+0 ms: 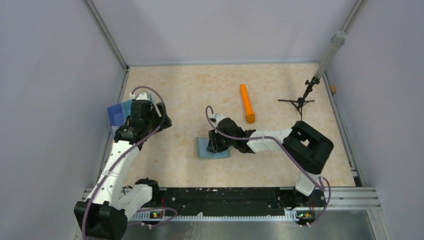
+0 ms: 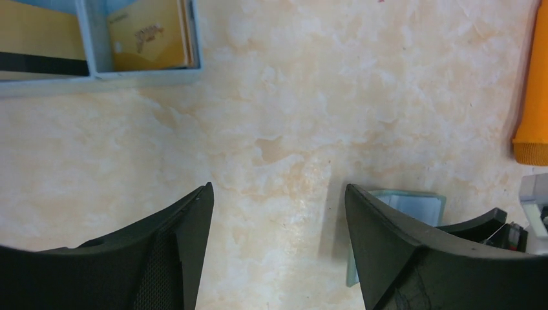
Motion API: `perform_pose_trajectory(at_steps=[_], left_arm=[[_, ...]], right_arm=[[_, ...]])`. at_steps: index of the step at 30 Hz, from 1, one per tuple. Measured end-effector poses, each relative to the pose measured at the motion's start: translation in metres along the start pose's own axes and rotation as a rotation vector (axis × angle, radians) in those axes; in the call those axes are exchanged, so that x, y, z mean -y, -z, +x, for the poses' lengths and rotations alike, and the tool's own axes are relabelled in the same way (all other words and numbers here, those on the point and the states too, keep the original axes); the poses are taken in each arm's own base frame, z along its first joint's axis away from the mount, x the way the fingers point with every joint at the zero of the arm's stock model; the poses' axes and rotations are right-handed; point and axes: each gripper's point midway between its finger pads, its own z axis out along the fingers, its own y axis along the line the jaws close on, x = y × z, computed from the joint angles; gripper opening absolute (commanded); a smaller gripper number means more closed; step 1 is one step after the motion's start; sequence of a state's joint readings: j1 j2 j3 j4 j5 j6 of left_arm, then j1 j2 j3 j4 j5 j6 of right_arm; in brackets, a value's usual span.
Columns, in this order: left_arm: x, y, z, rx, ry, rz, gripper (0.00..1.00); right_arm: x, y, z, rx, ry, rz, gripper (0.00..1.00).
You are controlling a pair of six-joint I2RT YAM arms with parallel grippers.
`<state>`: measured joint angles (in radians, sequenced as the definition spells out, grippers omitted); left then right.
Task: Put the credit cards into the card holder
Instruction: Open the card holder at the center of the board.
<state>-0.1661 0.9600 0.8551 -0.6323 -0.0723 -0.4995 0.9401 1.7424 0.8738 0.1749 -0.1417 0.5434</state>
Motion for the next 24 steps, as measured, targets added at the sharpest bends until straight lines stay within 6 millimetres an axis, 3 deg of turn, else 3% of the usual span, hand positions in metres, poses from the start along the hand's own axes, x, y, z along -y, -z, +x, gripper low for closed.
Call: perform_pose_trajectory(at_steps=[5,10,16,24], left_arm=[[-0.015,0.002,-0.021,0.031,0.005,-0.031,0.78],[-0.025,0.000,-0.027,0.023,0.005,-0.052,0.79],[-0.033,-0.001,-0.028,0.012,0.002,-0.068,0.80],[-0.044,0.006,-0.052,0.061,0.017,-0.102,0.84]], right_arm=[[-0.001,-0.012,0.007,-0.021,0.010,0.001,0.31],[0.000,-0.019,0.002,-0.011,0.036,0.048,0.31],[0.001,-0.021,0.001,0.010,0.099,0.138,0.35],[0.000,-0.019,0.001,0.012,0.159,0.176,0.42]])
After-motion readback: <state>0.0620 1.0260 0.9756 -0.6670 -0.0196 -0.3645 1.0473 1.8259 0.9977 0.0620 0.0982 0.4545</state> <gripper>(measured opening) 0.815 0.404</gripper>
